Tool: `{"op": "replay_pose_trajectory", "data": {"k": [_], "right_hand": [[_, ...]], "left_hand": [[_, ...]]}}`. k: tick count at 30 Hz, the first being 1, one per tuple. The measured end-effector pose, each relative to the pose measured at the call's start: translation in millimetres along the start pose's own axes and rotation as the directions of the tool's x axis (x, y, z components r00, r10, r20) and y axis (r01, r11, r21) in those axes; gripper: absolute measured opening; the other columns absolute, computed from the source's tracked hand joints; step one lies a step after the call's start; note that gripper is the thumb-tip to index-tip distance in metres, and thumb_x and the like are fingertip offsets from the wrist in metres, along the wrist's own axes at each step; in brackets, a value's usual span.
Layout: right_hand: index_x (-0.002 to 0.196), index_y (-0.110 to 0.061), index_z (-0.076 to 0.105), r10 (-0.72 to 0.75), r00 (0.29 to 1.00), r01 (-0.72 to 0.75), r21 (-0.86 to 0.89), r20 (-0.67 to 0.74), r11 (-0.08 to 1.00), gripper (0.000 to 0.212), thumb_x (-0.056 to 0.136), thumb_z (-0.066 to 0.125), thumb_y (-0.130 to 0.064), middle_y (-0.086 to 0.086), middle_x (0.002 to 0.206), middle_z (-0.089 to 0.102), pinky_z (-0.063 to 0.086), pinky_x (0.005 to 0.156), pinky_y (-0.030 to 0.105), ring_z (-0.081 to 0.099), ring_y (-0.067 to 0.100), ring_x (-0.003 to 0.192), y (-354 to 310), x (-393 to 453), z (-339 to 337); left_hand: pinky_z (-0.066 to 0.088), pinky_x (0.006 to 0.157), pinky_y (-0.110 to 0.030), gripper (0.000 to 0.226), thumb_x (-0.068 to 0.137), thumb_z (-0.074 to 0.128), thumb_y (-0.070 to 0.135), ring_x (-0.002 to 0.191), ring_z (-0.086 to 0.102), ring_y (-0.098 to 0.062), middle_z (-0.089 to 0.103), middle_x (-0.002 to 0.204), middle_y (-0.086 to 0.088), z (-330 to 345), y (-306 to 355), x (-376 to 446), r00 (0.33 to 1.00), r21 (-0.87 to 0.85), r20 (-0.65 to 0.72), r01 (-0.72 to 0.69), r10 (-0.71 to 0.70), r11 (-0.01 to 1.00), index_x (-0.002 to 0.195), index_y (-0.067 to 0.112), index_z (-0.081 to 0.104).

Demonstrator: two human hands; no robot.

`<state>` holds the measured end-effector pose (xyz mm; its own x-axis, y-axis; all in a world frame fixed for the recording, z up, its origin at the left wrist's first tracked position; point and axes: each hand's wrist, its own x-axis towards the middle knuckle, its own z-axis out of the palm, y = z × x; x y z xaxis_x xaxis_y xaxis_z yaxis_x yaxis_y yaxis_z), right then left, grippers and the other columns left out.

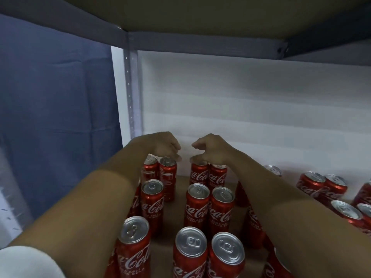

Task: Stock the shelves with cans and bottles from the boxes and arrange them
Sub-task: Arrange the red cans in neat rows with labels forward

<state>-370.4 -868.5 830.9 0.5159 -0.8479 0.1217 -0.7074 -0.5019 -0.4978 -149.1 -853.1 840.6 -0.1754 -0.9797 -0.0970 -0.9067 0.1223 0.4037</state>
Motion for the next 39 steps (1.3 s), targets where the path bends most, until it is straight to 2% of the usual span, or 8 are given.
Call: {"op": "replay_pose_trajectory", "data": {"k": [6,10,12,19,25,31,34,39], "right_hand": [[0.124,-0.007,0.067,-0.086,0.992,0.088,-0.021,0.095,0.996,0.061,0.077,0.085,-0.041,0.006,0.121,0.068,0.053,0.096,0.036,0.065,0.020,0.109,-46,15,33],[0.080,-0.005,0.064,-0.042,0.993,0.058,-0.140,0.109,0.988,0.051,0.073,0.085,-0.051,0.007,0.075,0.062,0.045,0.062,0.030,0.059,0.020,0.070,-57,27,58],[0.094,-0.002,0.068,-0.038,0.995,0.051,-0.151,0.088,0.987,0.051,0.074,0.085,-0.046,0.009,0.088,0.067,0.047,0.065,0.030,0.062,0.021,0.079,-58,29,62],[0.138,-0.013,0.059,-0.055,0.965,0.056,0.005,0.258,0.998,0.068,0.077,0.086,-0.029,0.003,0.138,0.061,0.052,0.101,0.042,0.059,0.022,0.122,-51,26,45],[0.107,-0.002,0.072,0.003,0.984,0.003,-0.033,0.179,0.999,0.056,0.074,0.087,-0.043,0.011,0.099,0.074,0.063,0.072,0.034,0.075,0.023,0.077,-53,24,54],[0.133,-0.013,0.063,-0.011,0.943,-0.024,0.102,0.332,0.994,0.061,0.077,0.087,-0.020,0.005,0.133,0.062,0.063,0.079,0.037,0.064,0.025,0.111,-53,28,48],[0.138,-0.006,0.057,0.012,0.960,-0.028,0.054,0.278,0.998,0.079,0.072,0.090,-0.035,0.007,0.134,0.059,0.064,0.074,0.033,0.066,0.025,0.107,-62,26,50],[0.115,-0.002,0.070,0.023,0.974,-0.028,0.023,0.227,0.999,0.058,0.072,0.090,-0.035,0.011,0.111,0.071,0.064,0.069,0.036,0.074,0.023,0.083,-64,29,55]], "left_hand": [[0.053,0.097,-0.032,0.067,0.073,0.089,0.051,0.112,0.065,-0.017,0.069,0.123,0.005,-12,-41,-41,0.990,0.082,-0.025,0.142,-0.141,0.986,0.127,0.017,0.069],[0.058,0.079,-0.034,0.040,0.081,0.083,0.050,0.089,0.071,-0.021,0.074,0.095,0.001,-3,-48,-46,0.983,0.136,-0.113,0.161,-0.147,0.977,0.095,0.013,0.076],[0.057,0.075,-0.033,0.035,0.085,0.079,0.047,0.088,0.070,-0.022,0.074,0.089,0.000,-1,-50,-46,0.982,0.142,-0.120,0.160,-0.143,0.977,0.090,0.012,0.078],[0.044,0.106,-0.030,0.052,0.089,0.080,0.022,0.125,0.056,-0.013,0.061,0.139,0.007,-8,-53,-58,0.992,-0.061,0.023,0.126,-0.125,0.990,0.138,0.023,0.063],[0.046,0.085,-0.023,0.050,0.077,0.089,0.037,0.113,0.061,-0.013,0.069,0.121,0.007,-1,-55,-52,0.990,-0.075,-0.070,0.121,-0.126,0.990,0.121,0.019,0.072],[0.045,0.111,-0.037,0.073,0.078,0.089,0.018,0.129,0.056,-0.017,0.063,0.137,0.009,-8,-64,-55,0.990,-0.110,0.064,0.133,-0.127,0.985,0.142,0.026,0.056],[0.052,0.096,-0.028,0.075,0.075,0.091,0.035,0.123,0.059,-0.016,0.065,0.133,0.007,-5,-66,-57,0.992,-0.190,0.019,0.130,-0.129,0.973,0.140,0.024,0.057],[0.050,0.076,-0.018,0.050,0.076,0.090,0.030,0.102,0.066,-0.010,0.071,0.116,0.005,-4,-65,-61,0.988,-0.172,-0.071,0.124,-0.138,0.977,0.121,0.017,0.072]]}}
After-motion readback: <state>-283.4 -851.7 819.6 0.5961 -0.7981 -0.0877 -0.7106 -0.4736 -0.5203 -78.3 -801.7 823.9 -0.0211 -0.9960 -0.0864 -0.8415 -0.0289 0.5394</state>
